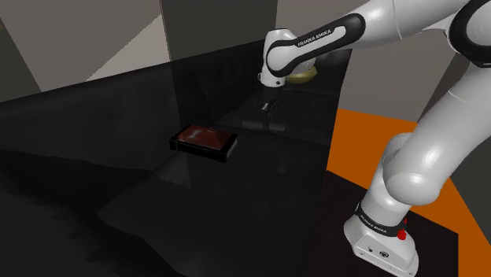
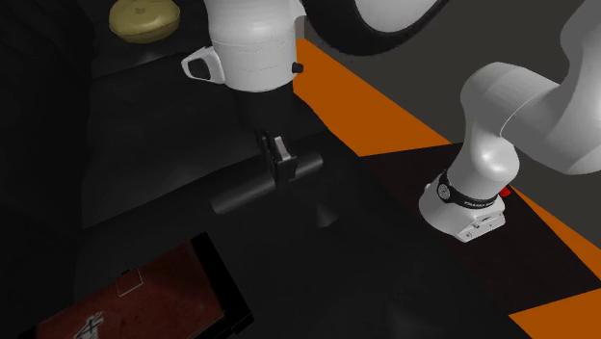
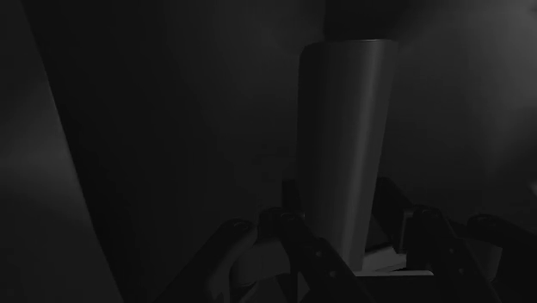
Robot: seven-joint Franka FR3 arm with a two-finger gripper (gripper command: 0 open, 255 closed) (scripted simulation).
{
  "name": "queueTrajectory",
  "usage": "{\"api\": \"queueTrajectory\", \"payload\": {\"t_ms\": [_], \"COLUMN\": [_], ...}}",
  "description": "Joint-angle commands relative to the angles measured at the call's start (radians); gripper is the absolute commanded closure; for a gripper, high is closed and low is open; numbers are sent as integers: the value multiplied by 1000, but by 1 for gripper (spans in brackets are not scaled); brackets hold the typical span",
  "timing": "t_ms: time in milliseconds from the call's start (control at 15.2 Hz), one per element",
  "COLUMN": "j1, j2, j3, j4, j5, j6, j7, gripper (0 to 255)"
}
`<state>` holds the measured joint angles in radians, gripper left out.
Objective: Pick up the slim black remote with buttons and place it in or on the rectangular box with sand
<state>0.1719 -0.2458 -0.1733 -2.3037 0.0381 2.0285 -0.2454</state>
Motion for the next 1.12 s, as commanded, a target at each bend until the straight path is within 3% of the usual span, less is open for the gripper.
{"api": "queueTrajectory", "payload": {"t_ms": [0, 594, 1056], "j1": [8, 64, 93], "j2": [30, 335, 595], "j3": [7, 59, 88], "j4": [37, 375, 724], "j5": [8, 60, 78], "j6": [-7, -36, -122], "j7": [10, 94, 158], "gripper": [255, 255, 255]}}
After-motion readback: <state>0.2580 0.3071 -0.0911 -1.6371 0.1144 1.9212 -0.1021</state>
